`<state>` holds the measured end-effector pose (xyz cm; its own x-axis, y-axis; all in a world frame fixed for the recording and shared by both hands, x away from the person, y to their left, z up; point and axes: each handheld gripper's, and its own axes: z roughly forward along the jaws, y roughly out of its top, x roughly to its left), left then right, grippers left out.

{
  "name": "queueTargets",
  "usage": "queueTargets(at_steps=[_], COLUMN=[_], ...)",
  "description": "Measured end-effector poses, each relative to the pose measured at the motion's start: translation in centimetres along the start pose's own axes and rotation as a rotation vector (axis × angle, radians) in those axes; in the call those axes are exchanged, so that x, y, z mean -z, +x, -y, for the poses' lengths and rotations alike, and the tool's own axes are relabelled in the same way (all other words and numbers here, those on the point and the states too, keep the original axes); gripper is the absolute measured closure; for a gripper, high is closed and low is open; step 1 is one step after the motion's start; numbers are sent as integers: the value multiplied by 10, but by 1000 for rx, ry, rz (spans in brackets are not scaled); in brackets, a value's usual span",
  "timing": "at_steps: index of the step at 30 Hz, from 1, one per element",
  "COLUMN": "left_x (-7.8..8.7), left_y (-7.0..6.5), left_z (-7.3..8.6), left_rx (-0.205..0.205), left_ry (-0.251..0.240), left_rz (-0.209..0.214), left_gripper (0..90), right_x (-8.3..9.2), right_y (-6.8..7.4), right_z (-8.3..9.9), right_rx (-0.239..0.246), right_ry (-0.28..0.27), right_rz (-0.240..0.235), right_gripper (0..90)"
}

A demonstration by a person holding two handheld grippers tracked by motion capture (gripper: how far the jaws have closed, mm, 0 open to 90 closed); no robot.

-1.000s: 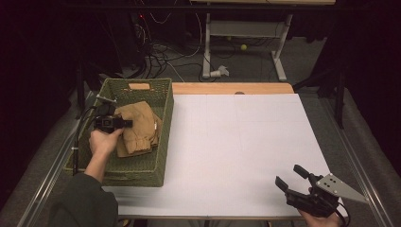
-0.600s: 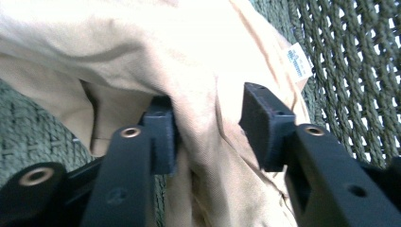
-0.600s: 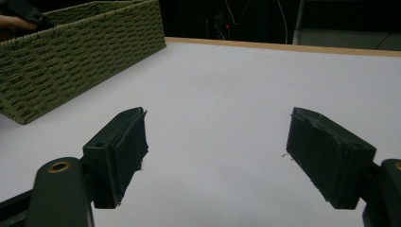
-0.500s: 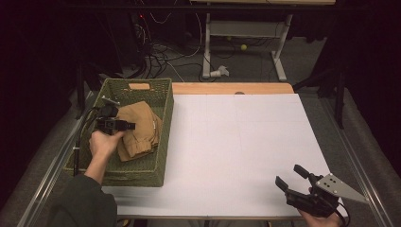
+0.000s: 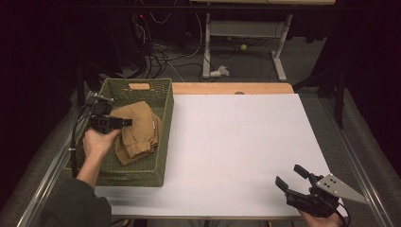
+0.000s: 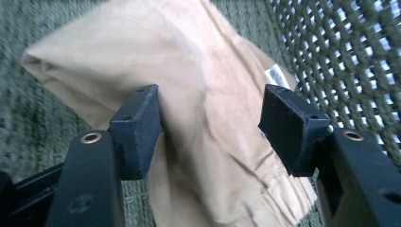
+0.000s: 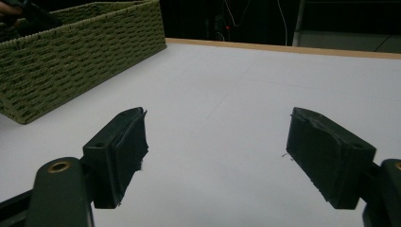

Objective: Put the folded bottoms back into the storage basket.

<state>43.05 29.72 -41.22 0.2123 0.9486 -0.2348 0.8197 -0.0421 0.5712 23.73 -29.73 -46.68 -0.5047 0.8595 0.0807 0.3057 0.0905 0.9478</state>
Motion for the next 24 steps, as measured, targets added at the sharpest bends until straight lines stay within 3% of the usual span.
queueTargets(at_steps=[13, 24], left_x=[37, 49], left_y=[-8, -10], left_z=[4, 9], left_rx=[-76, -101], left_ry=[-105, -142], left_rz=[31, 46], left_gripper=[364, 358], right_x=[0, 0], right_y=[0, 0], right_z=[0, 0], right_rx=[-1, 0], right_ry=[2, 1], right_rz=[4, 3], right_gripper=[218, 218])
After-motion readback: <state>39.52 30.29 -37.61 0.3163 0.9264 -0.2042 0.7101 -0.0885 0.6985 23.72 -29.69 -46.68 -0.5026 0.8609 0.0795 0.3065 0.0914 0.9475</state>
